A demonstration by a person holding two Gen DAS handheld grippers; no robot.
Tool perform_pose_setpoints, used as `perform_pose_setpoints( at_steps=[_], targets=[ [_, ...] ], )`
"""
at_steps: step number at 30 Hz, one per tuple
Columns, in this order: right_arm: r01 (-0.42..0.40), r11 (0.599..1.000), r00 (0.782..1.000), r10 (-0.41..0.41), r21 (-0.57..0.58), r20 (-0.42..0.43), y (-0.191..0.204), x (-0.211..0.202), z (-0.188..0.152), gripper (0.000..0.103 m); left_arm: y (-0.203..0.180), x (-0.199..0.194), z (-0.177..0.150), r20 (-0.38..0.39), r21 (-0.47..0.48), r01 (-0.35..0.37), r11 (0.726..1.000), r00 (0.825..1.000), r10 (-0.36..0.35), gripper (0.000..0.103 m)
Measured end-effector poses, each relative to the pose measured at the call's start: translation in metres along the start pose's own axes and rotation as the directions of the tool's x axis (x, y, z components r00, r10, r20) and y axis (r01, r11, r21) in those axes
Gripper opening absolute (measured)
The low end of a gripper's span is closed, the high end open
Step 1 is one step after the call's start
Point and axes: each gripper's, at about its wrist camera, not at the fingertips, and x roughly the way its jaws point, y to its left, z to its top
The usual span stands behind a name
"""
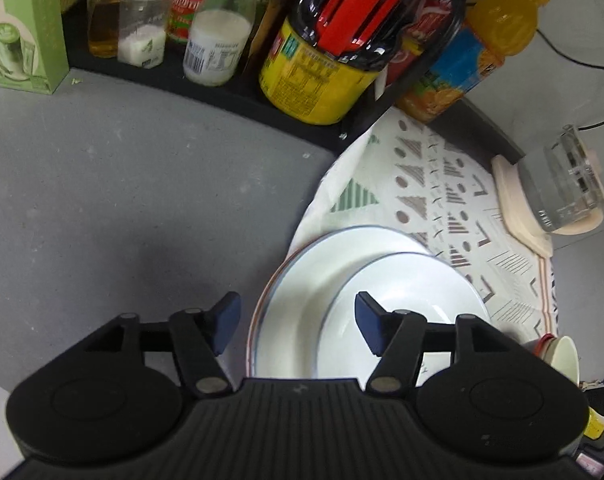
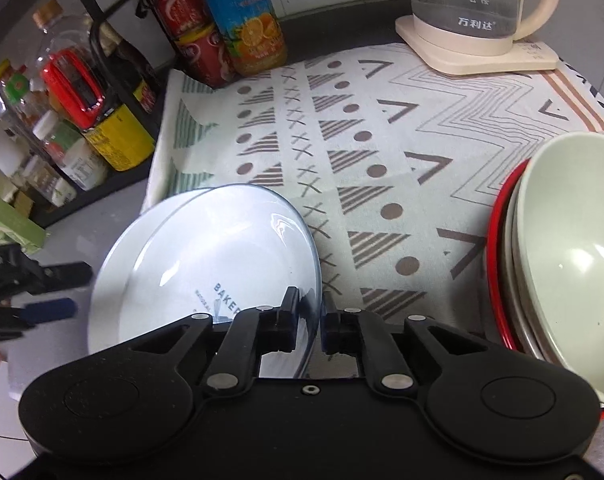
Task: Organize plates and bowls
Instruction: 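Lower the 'BAKERY' plate onto the stacked plates and open both grippers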
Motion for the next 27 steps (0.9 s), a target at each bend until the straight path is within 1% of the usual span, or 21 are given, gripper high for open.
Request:
perform_pose_setpoints(
  at_steps=[4,13,16,19,20,27],
  targets=[
    [0.006,1.000,1.000,-0.006,-0.013,-0.002,-0.001,0.003,-0.001,0.012,0.003,0.013,-0.005,-0.037,-0.005,-0.001,1.000,0.999,0.001,0.061],
    [0.004,0.999,1.000,-0.005,-0.039,-0.020,0.003,0.011,-0.001,0.014,-0.005,0.031,-0.016,-0.075,0.056,-0.034,0.998,0.996,0.038,0.060],
    [0.002,0.999,1.000,-0.003,-0.039,-0.025,0.005,0.014,-0.002,0.015,-0.003,0.032,-0.018,-0.081,0.058,-0.037,0.998,0.996,0.042,0.056],
    [-0.001,0.999,1.000,0.000,-0.034,-0.027,0.004,0.016,-0.002,0.016,-0.002,0.032,-0.019,-0.072,0.065,-0.044,0.997,0.996,0.049,0.045],
    [-0.001,0.999,1.000,0.000,-0.034,-0.026,0.004,0.016,-0.002,0.016,0.000,0.031,-0.019,-0.071,0.059,-0.038,0.998,0.997,0.043,0.043],
    [-0.012,1.000,0.999,0.011,-0.015,-0.031,0.003,0.019,-0.003,0.018,0.005,0.026,-0.020,-0.058,0.047,-0.023,0.999,0.998,0.026,0.037]
  ],
)
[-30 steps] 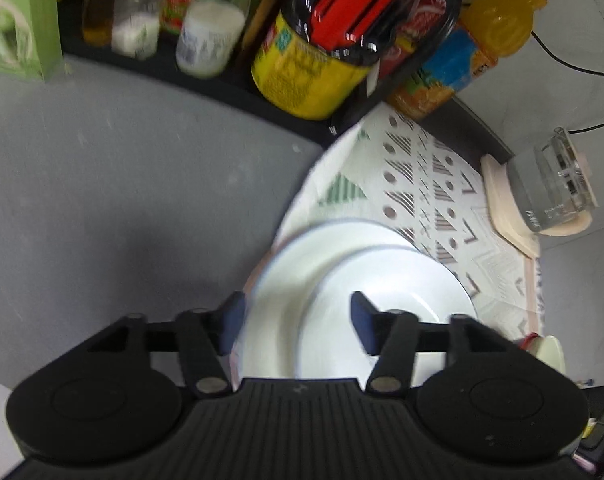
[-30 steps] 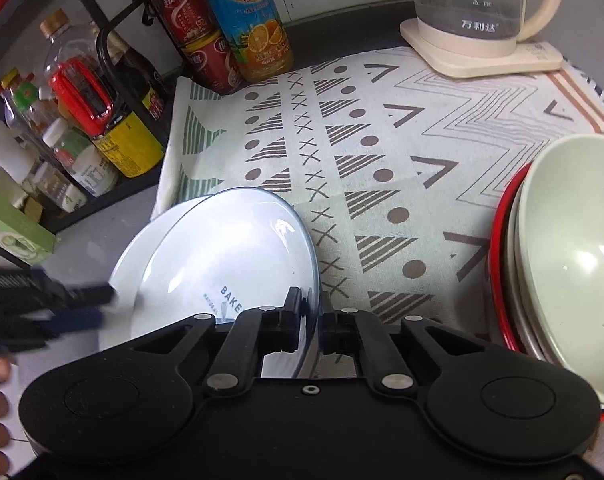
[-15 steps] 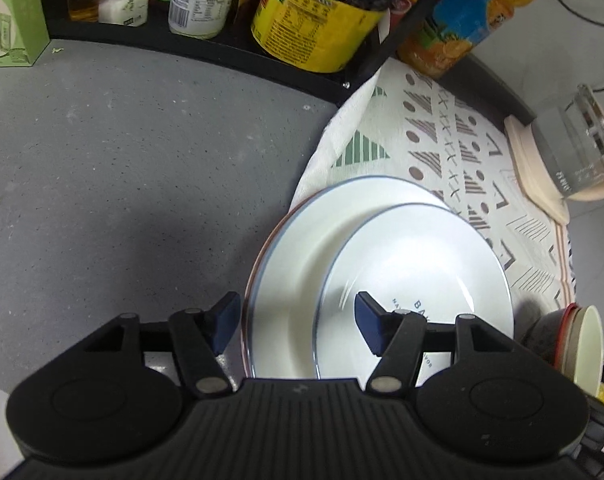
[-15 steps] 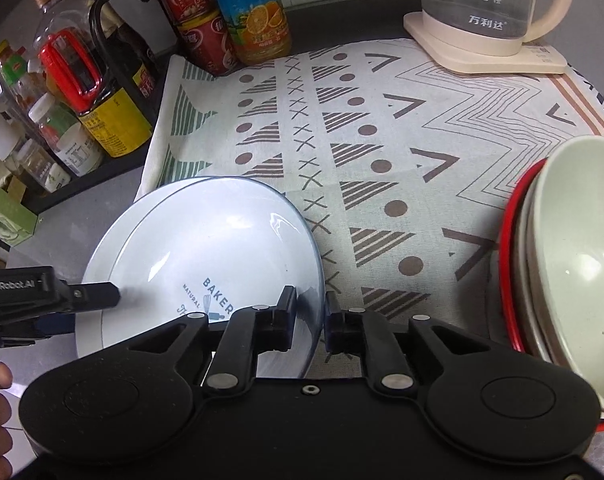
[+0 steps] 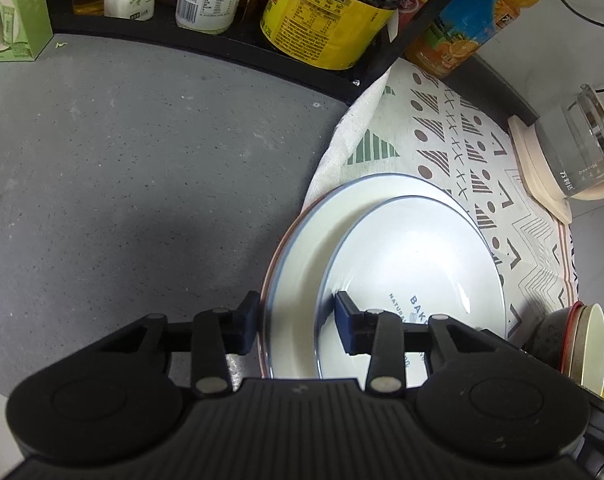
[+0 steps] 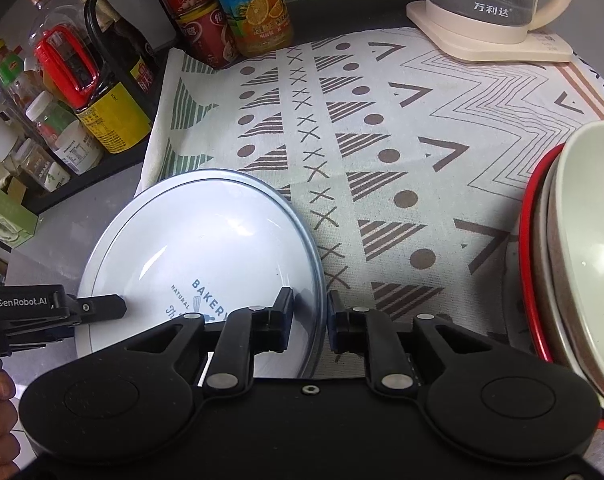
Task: Organize plates and bowls
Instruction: 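Lower the 'BAKERY' plate onto the stacked plates and open both grippers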
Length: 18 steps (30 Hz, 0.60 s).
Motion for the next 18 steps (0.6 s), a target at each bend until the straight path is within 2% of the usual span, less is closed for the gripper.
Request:
perform_pose_setpoints(
  at_steps=[11,18],
  targets=[
    [-0.013,1.000,1.000,0.013,0.014,0.001,0.0018,0.0000,-0.0046,0.028,0.0067,-0.0080,-0.0025,0.015,-0.010,0.006,1.000,1.000,-0.006,0.026],
    [-0.016,1.000,1.000,0.016,0.010,0.008,0.0033,0.0007,-0.0068,0.029,0.0061,-0.0072,-0.0028,0.011,-0.009,0.011,1.000,1.000,-0.011,0.027]
  ],
)
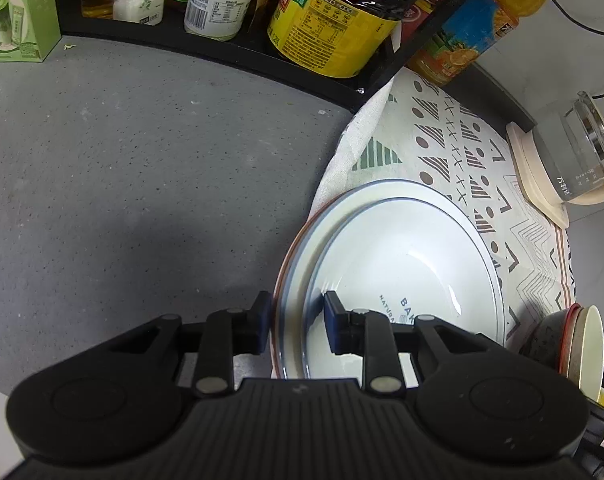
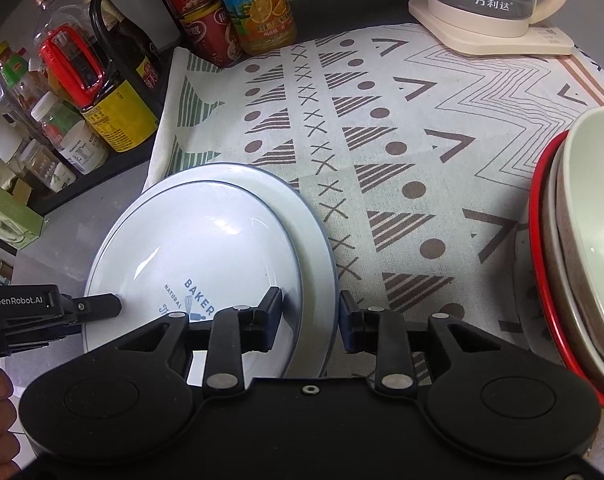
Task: Organize plates and bowls
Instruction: 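Lower the 'BAKERY' plate onto the stacked plates and open both grippers, then move both grippers to the rim of the red bowl holding nested bowls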
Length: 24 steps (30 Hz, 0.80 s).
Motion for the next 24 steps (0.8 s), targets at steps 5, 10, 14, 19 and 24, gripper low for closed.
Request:
perform_pose_setpoints(
  at_steps=[5,10,14,19,24],
  targets=[
    [0.018,1.000,1.000,-0.018,-0.006,0.013,0.001,-0.002,-0.002,0.025,-0.003,0.003,0.001,-0.009,0.009,0.003,1.000,1.000,-0.003,0.030],
    [0.023,1.000,1.000,-0.023,0.015,0.004,0.001,-0.002,-0.001,0.024,-0.005,0.004,0.004,-0.028,0.020,-0.008,1.000,1.000,0.009,0.030],
    [0.018,0.999,1.000,-0.018,0.034,0.003,0.001,-0.004,0.000,0.026,-0.011,-0.001,0.005,-0.026,0.037,-0.035,0.999,0.999,0.036,0.035],
    [-0.037,0.999,0.999,0.036,0.036,0.012,-0.001,-0.017,0.003,0.044,-0.022,-0.012,0.003,0.005,0.056,-0.059,0.997,0.998,0.059,0.056],
    [-0.070,0.997,0.997,0.070,0.010,0.033,-0.004,-0.034,0.009,0.063,-0.038,-0.026,-0.002,0.042,0.071,-0.071,0.995,0.997,0.068,0.073]
  ],
)
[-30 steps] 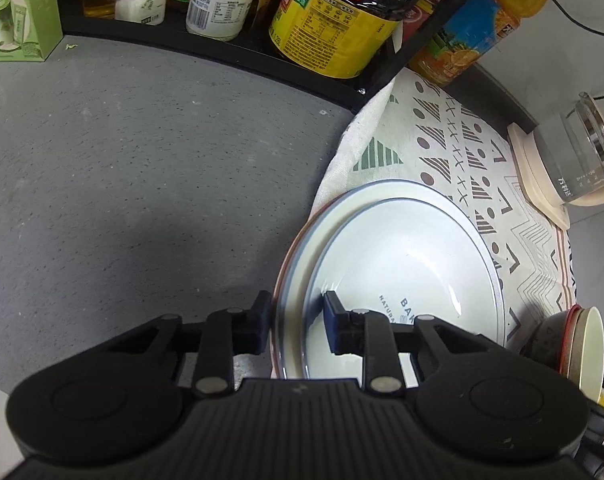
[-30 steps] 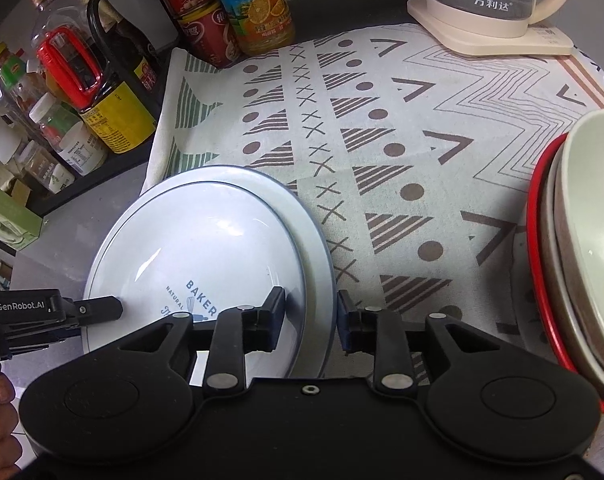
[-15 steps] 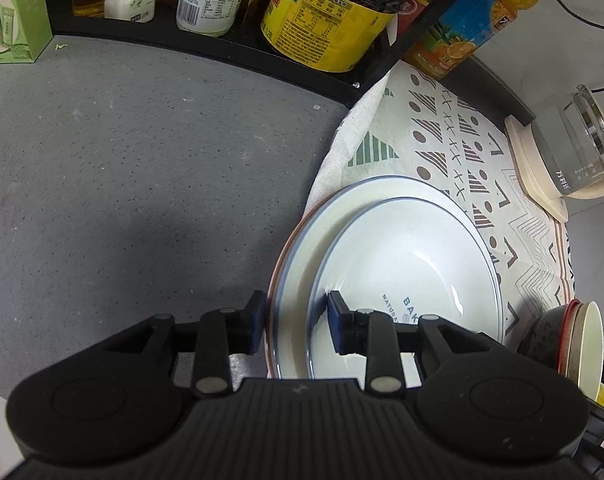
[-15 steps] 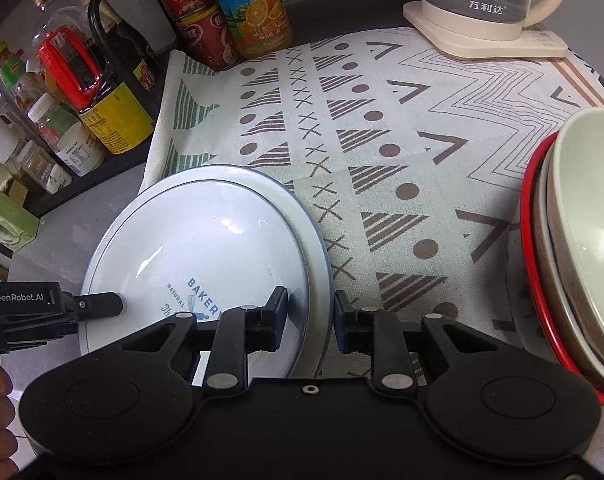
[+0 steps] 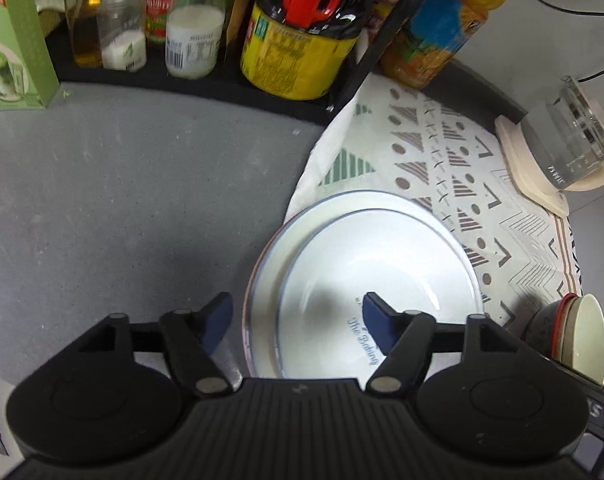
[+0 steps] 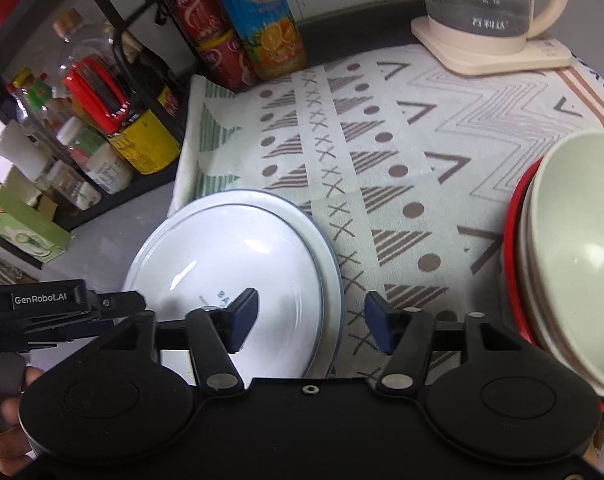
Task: Organize plates and bowls
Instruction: 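Move both grippers to the rim of the red bowl holding nested bowls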
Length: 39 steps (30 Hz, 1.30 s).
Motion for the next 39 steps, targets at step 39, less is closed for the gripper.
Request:
perform_pose_setpoints(
  at_steps=[39],
  targets=[
    [0.039,0.986,0.966,0.005,-0.164,0.257,-0.142,-0.114,0.003,0.103,-0.158,-0.043,-0.083,0.141,0.014,0.015,1.000,0.990,-0.017,0.103]
  ],
)
